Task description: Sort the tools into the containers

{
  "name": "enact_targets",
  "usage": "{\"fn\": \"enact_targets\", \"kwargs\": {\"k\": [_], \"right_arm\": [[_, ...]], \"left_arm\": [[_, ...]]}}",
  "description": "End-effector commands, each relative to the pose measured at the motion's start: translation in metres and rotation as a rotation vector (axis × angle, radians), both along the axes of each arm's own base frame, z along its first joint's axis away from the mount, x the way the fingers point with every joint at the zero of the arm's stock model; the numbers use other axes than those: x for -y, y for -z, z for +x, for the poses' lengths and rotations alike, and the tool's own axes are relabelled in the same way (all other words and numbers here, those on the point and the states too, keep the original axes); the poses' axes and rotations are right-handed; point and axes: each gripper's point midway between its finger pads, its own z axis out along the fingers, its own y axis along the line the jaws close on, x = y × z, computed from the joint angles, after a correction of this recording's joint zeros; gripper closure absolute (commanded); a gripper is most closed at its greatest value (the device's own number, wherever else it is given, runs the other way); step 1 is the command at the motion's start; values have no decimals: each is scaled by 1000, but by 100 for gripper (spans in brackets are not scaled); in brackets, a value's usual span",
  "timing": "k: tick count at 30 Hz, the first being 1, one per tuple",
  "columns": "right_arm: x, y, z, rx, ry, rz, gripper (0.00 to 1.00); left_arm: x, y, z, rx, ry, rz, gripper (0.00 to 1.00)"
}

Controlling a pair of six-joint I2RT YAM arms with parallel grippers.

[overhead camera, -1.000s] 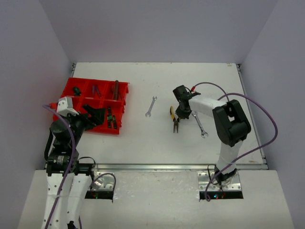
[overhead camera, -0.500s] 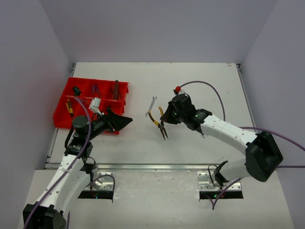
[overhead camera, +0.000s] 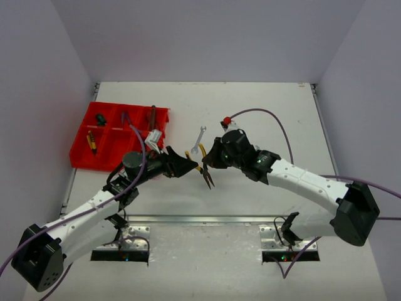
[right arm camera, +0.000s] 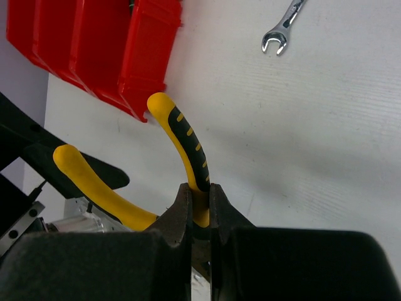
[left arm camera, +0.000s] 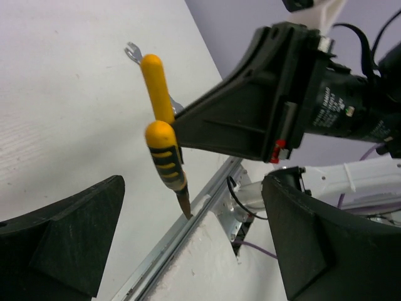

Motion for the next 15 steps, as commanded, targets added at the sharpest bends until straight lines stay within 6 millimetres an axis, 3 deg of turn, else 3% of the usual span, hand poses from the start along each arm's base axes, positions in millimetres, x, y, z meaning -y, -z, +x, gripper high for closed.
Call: {"fn": "enact_targets", "kwargs": {"k": [1,4,7,8,12,15], "right_arm": [[-13,-46,1,95,-2,115,100],[-16,-50,-3,95,-21,126,100],[-23,-52,-7,88,-52,156,100],[-26,-53,-10,84,-66,170,100],[-27,-56,-12,90,-71,184,100],[-21,-58,-11,107,-60,169,100]], "left_arm": [[9,-38,12,115,-28,-46,18],[13,-41,12,126,-21,-50,23],[17,-46,10,143,-2,-65,38],[18,-48,9,150,5,-72,45],[21,-54,6,165,30,-85,96],[22,-50,8,156,29,-64,100]]}}
